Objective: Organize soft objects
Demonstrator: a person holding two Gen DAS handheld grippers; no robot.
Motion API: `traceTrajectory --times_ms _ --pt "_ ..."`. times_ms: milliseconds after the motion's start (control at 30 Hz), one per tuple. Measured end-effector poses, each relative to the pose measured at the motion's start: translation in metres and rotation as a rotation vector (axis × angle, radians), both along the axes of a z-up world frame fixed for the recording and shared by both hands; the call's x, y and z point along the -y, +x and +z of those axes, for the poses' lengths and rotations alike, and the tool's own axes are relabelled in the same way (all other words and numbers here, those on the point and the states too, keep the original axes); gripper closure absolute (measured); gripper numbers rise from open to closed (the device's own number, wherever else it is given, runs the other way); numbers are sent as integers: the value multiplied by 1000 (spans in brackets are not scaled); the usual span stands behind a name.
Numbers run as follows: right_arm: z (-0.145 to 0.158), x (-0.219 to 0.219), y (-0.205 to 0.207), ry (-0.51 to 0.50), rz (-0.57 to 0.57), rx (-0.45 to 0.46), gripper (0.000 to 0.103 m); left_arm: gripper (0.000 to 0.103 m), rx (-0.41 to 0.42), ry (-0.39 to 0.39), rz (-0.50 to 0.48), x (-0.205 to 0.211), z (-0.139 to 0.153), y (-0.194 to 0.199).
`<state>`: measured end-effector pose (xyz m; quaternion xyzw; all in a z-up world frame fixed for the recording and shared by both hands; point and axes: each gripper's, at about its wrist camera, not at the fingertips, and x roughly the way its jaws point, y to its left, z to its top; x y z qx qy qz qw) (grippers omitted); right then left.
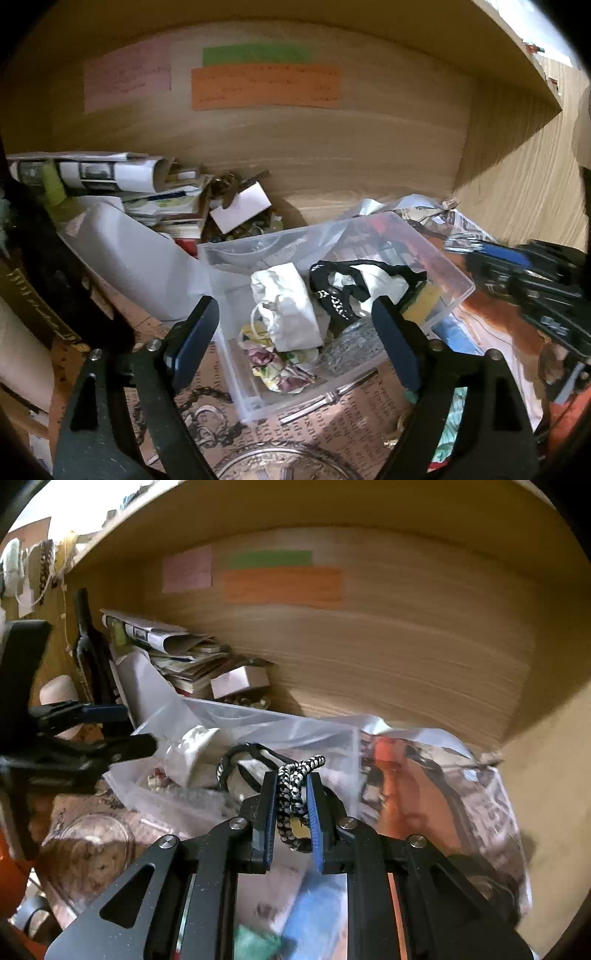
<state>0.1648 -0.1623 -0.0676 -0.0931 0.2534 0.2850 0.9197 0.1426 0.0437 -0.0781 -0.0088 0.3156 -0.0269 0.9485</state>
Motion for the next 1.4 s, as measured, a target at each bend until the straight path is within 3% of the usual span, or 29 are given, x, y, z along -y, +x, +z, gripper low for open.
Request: traceTrajectory --times_ms 267,367,400,533,700,833,1000,1300,1367,1400 --pt "-31 -33 39 -57 8 -108 84 12 26 11 -4 -1 4 -14" --pt "-42 -37 45 -78 7 -154 71 12 26 19 -9 0 2 -17" --pt "-44 -37 46 -83 8 -163 59 12 25 20 -11 1 1 -17" --pt "-41 -34 37 -108 -4 -130 34 12 18 26 -17 3 -3 -20" --pt "-27 -22 20 -104 -10 -93 30 12 18 13 -28 4 -2 -29" --pt "-15 -11 -8 -83 1 -45 20 7 24 0 -39 6 -3 -42" --pt "-23 -3 -39 -56 43 -62 20 5 3 0 -52 12 -13 -56" --pt "-73 -3 -51 -45 62 -234 21 5 -119 -2 -58 21 -53 -66" --pt "-82 -1 -48 -29 63 -274 29 5 -136 -8 -48 20 -60 -68" --pt "-85 -1 -47 -20 72 -292 41 5 -140 -11 -45 20 -62 -68"
